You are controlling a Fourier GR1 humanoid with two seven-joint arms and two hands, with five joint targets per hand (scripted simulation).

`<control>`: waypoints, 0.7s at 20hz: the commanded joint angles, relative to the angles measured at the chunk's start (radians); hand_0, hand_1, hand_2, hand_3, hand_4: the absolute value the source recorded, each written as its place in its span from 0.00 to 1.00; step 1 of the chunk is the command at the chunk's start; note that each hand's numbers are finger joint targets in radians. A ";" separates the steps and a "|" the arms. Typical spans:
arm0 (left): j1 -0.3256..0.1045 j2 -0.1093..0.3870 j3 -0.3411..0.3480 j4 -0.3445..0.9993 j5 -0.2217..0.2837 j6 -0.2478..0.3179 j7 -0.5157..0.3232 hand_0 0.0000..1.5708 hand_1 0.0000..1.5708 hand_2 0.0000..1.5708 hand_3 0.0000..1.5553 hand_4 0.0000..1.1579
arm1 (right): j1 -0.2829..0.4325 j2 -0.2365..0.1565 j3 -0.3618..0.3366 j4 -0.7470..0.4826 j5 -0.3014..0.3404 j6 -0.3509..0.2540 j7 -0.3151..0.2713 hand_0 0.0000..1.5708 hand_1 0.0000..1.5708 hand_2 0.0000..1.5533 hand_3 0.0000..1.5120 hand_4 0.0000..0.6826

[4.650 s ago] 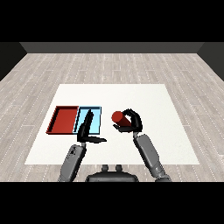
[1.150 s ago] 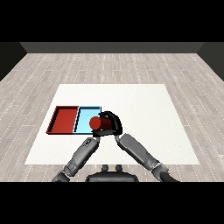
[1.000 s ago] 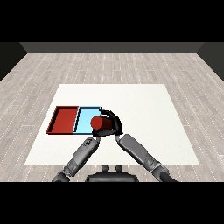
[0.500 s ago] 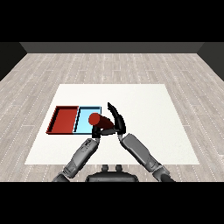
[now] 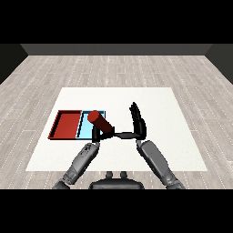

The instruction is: Pick the red can and put it in the red box

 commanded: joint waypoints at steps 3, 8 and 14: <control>0.004 0.114 0.059 -0.009 -0.055 -0.010 0.007 1.00 1.00 1.00 0.95 0.98 | 0.110 -0.088 -0.095 -0.174 -0.012 0.001 0.031 0.00 0.00 0.00 0.00 0.00; 0.013 0.257 0.109 -0.086 -0.090 0.009 0.091 1.00 1.00 1.00 0.94 0.96 | 0.360 -0.183 -0.173 -0.135 -0.085 0.131 -0.102 0.00 0.00 0.00 0.00 0.00; -0.048 0.349 0.247 0.121 -0.080 -0.061 0.090 1.00 1.00 0.99 0.94 0.94 | 0.318 -0.200 -0.246 -0.092 -0.071 0.125 -0.055 0.00 0.00 0.00 0.00 0.00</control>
